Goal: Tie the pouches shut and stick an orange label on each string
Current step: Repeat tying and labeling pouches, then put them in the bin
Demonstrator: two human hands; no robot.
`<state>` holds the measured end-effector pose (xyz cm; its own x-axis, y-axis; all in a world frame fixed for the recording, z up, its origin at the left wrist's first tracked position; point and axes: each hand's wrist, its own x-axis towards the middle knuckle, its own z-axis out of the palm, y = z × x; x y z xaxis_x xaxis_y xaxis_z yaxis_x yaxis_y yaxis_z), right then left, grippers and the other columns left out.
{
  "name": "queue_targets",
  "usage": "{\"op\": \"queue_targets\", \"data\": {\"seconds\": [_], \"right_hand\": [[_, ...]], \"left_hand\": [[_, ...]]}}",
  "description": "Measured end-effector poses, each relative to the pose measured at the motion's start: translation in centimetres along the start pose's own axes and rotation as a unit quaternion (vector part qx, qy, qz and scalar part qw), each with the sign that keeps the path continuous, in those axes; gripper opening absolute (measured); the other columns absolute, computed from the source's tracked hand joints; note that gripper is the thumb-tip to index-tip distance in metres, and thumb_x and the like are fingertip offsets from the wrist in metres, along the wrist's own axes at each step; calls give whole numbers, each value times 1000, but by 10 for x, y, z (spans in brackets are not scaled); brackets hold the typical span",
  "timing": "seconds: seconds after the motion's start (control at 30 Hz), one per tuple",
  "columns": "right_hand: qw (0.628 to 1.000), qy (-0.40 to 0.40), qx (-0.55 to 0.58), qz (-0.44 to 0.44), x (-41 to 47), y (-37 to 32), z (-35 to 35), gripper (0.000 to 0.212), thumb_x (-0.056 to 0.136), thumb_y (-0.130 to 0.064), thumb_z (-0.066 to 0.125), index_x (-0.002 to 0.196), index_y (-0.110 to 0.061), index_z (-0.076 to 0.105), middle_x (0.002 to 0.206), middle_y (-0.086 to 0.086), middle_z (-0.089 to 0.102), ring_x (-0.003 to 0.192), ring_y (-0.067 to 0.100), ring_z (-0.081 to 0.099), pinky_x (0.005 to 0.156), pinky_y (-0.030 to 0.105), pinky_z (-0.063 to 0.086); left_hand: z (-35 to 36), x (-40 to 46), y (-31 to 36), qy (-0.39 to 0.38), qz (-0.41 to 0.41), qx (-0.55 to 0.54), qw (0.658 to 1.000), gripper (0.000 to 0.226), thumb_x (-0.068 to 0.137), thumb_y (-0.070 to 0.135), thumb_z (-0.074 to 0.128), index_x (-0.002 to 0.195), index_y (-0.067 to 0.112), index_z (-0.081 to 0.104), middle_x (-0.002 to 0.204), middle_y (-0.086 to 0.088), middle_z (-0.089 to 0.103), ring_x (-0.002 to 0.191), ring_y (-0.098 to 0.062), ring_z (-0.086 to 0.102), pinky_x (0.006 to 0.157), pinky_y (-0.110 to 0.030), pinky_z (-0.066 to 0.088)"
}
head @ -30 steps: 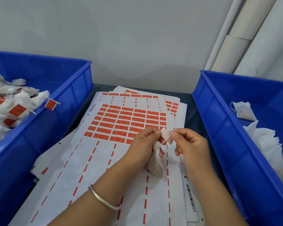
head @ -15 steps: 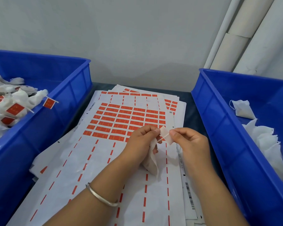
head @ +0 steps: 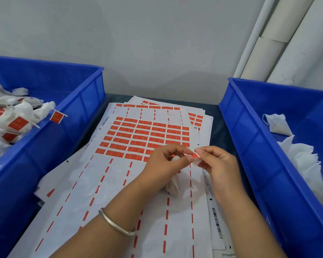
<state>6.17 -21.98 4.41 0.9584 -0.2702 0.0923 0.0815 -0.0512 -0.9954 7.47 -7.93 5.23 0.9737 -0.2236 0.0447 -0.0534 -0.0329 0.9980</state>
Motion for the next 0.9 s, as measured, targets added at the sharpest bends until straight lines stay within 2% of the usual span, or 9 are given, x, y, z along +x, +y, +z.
{"op": "queue_targets", "data": {"seconds": [0.07, 0.2, 0.33, 0.47, 0.63, 0.77, 0.83, 0.9], "right_hand": [[1000, -8, 16, 13, 0, 0, 0, 23, 88, -16, 64, 72, -28, 75, 86, -10, 74, 81, 7, 70, 61, 16, 54], [999, -4, 32, 38, 1, 2, -1, 20, 88, -15, 64, 74, -24, 74, 88, -7, 75, 85, 12, 71, 67, 22, 55], [998, 5, 37, 46, 1, 2, -1, 16, 87, -16, 65, 76, -23, 73, 89, -8, 75, 86, 11, 71, 65, 21, 56], [999, 8, 9, 44, 1, 3, 0, 9, 87, -18, 66, 83, -24, 72, 91, -9, 74, 87, 15, 70, 73, 26, 58], [997, 1, -75, 4, 0, 5, 4, 6, 87, -27, 66, 82, -31, 68, 89, -17, 71, 81, 3, 69, 63, 14, 54], [993, -8, -118, -26, 0, 7, 5, 8, 87, -29, 65, 81, -35, 64, 80, -20, 69, 80, -8, 65, 54, 4, 46], [991, -14, -129, -46, -1, 7, 5, 10, 87, -28, 64, 85, -38, 61, 78, -23, 68, 81, -9, 63, 55, 3, 46], [990, -20, -124, -67, -1, 7, 6, 14, 87, -28, 64, 91, -40, 58, 80, -27, 67, 82, -11, 63, 59, 1, 45]], "left_hand": [[1, 0, -2, 5, 15, 31, 999, 7, 78, 30, 73, 80, 35, 69, 77, 23, 64, 80, -1, 60, 63, -13, 46], [2, -1, -5, 4, 49, 75, 996, 11, 75, 35, 75, 81, 38, 66, 78, 32, 61, 83, 12, 56, 57, -1, 43], [2, 0, -9, 7, 71, 112, 991, 16, 75, 35, 75, 82, 41, 63, 80, 23, 63, 83, 9, 55, 59, -1, 43], [2, 2, -13, 11, 89, 157, 984, 23, 74, 33, 76, 80, 44, 57, 78, 24, 57, 79, 11, 53, 57, -1, 42], [2, 5, -15, 33, 75, 179, 980, 25, 73, 34, 77, 80, 42, 55, 77, 25, 54, 72, -1, 55, 54, -3, 40], [1, 5, -15, 29, 65, 181, 981, 28, 69, 36, 80, 77, 43, 53, 79, 26, 54, 73, -1, 56, 57, -3, 38], [0, 5, -13, 12, 58, 169, 984, 27, 65, 42, 78, 77, 43, 54, 79, 27, 56, 75, 1, 57, 61, -5, 40], [1, 5, -10, 3, 38, 132, 991, 21, 63, 51, 68, 79, 41, 59, 83, 25, 60, 81, -3, 59, 71, -14, 47]]}}
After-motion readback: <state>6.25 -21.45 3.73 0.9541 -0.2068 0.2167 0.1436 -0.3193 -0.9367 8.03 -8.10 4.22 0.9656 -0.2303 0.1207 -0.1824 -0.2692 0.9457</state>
